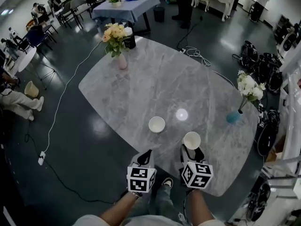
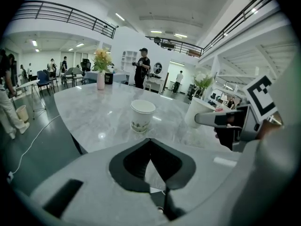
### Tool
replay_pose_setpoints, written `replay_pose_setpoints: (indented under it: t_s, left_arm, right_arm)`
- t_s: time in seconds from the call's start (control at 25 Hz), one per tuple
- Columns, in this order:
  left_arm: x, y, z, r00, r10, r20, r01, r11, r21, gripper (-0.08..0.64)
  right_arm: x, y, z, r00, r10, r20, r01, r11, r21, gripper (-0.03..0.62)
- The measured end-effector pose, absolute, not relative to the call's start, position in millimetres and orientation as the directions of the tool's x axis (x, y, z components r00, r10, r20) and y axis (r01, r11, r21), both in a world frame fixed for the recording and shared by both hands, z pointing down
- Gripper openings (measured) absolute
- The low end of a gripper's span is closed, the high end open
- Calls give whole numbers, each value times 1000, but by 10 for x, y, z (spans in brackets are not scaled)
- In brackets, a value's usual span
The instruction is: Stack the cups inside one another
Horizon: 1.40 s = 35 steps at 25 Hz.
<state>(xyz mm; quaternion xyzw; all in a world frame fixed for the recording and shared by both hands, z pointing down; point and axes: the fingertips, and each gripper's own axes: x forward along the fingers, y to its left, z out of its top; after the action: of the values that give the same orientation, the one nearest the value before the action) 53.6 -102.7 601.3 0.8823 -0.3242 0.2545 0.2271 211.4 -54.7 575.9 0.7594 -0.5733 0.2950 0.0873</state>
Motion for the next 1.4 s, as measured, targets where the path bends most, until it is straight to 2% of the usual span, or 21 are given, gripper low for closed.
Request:
replay_pose_setpoints:
  t_s: [0.84,1.4]
  left_arm:
    - [-16,-1497,5593,615,-589,524,-771,-590,242,-3]
    - [-127,-1770,5609,601,-597,531,-785,-567,251,-3]
  right_arm:
    - [1606,-1205,5335,66,-870,488,-968,-175,-180,219]
    - [1345,-1572,5339,11,-869,495,-976,-117,-184,219]
